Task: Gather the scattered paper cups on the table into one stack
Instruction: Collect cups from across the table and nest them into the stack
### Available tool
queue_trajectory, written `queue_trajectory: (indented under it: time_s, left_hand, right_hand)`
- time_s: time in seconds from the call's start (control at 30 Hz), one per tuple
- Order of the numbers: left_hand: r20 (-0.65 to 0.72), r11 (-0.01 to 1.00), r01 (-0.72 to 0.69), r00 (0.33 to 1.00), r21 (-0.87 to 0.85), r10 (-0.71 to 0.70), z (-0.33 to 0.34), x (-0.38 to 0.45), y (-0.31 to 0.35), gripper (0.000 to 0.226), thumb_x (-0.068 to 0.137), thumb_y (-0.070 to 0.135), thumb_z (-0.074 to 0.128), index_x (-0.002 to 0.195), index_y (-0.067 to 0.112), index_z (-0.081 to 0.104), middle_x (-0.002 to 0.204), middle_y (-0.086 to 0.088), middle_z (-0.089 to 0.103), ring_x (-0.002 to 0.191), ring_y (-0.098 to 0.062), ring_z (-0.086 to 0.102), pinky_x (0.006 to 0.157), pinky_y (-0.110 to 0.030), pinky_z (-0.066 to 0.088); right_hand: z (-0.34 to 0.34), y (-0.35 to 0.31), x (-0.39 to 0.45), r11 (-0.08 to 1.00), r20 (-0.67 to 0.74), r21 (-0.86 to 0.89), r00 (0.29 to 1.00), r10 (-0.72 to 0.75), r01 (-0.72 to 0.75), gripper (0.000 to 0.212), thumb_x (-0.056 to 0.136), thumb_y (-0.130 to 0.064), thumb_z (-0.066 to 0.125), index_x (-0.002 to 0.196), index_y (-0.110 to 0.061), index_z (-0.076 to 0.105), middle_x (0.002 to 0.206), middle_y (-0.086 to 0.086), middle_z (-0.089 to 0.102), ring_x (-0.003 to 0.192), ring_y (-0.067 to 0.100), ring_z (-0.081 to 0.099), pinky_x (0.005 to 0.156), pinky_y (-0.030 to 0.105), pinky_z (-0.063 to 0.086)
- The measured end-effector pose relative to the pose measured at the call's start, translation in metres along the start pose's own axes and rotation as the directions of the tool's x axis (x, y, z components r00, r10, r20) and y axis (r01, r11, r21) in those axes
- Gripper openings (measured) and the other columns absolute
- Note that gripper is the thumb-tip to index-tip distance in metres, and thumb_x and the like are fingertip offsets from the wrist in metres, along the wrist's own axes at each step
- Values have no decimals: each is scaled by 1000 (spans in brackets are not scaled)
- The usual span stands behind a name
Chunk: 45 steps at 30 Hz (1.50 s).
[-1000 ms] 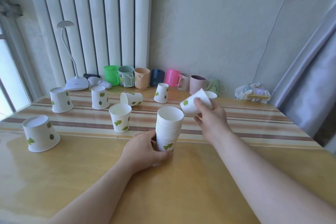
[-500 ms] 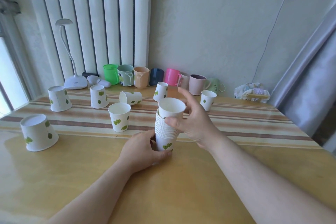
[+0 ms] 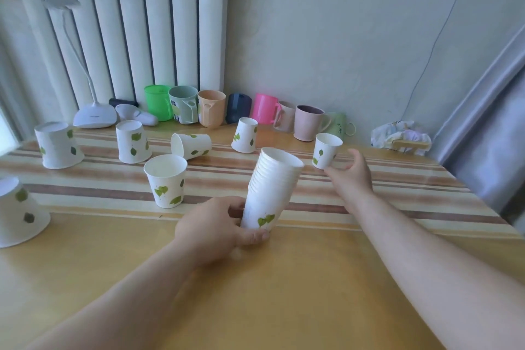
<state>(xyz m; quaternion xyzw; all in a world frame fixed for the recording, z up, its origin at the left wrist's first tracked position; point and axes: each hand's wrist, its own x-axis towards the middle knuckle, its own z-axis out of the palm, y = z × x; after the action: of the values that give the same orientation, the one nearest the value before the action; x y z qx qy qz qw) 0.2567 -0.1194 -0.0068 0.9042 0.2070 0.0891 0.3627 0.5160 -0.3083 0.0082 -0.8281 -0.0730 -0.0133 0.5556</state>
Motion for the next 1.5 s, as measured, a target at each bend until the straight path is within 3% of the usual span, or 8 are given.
queue_trajectory:
  time_s: [0.27, 0.4, 0.6, 0.73, 0.87, 1.03, 1.27, 1.5]
  left_hand:
    - [-158, 985, -125, 977, 122, 144, 17, 4, -9, 65, 48, 92, 71, 108, 72, 57, 93, 49, 66, 94, 7, 63, 72, -23, 51]
    - [-162, 977, -140, 973, 160, 166, 19, 6, -10, 57, 49, 92, 70, 102, 73, 59, 96, 62, 54, 91, 9, 59, 68, -19, 45]
    - [-176, 979, -126, 972, 163, 154, 21, 6, -13, 67, 51, 93, 68, 110, 62, 65, 92, 37, 71, 98, 1, 62, 76, -27, 52]
    - [-165, 981, -108, 977, 160, 135, 21, 6, -11, 66, 52, 91, 68, 107, 56, 68, 96, 34, 73, 100, -3, 65, 81, -33, 56]
    - [-149, 983, -105, 981, 153, 128, 18, 3, -8, 55, 53, 92, 70, 97, 59, 67, 88, 37, 69, 96, -2, 64, 69, -26, 49]
    - [-140, 982, -91, 983, 166, 115, 16, 1, -4, 47, 54, 92, 69, 86, 57, 63, 86, 34, 68, 93, -6, 64, 64, -26, 44]
    - [-146, 986, -67, 985, 151, 90, 16, -2, -2, 64, 53, 93, 70, 101, 51, 72, 94, 29, 72, 101, -9, 65, 67, -31, 46]
    - [-154, 986, -68, 984, 151, 92, 15, -4, 1, 59, 53, 92, 72, 96, 52, 72, 88, 31, 72, 94, -1, 64, 68, -29, 49]
  right_hand:
    - [30, -1, 70, 1000, -11, -29, 1000, -2, 2, 110, 74, -35, 84, 157, -59, 16, 141, -7, 62, 109, 26, 67, 81, 38, 59]
    - [48, -8, 68, 983, -57, 145, 991, 119, -110, 102, 68, -36, 83, 152, -58, 29, 118, -17, 66, 80, -1, 61, 53, 20, 47]
    - [58, -31, 48, 985, -116, 136, 986, 123, -107, 69, 73, -24, 82, 134, -31, 52, 113, -5, 68, 99, 27, 66, 64, 25, 46]
    - [54, -55, 11, 835, 79, 522, 985, 154, -172, 45, 82, -21, 88, 119, -23, 63, 115, 0, 75, 110, 26, 74, 79, 34, 57]
    - [21, -99, -46, 705, 360, 679, 929, -80, -203, 40, 92, -28, 83, 128, -27, 66, 120, -2, 78, 108, 23, 75, 91, 45, 54]
    - [-1, -121, -113, 793, 513, 604, 724, -461, 76, 50, 83, -9, 79, 131, -9, 65, 114, 12, 79, 103, 32, 78, 79, 42, 64]
    - [0, -97, -132, 779, 444, 609, 749, -492, 150, 47, 81, -1, 80, 124, -18, 73, 114, 13, 81, 110, 34, 76, 93, 47, 61]
    - [8, -74, -141, 884, 453, 430, 804, -386, 182, 71, 66, -33, 95, 131, -33, 66, 124, -4, 79, 114, 15, 73, 92, 43, 63]
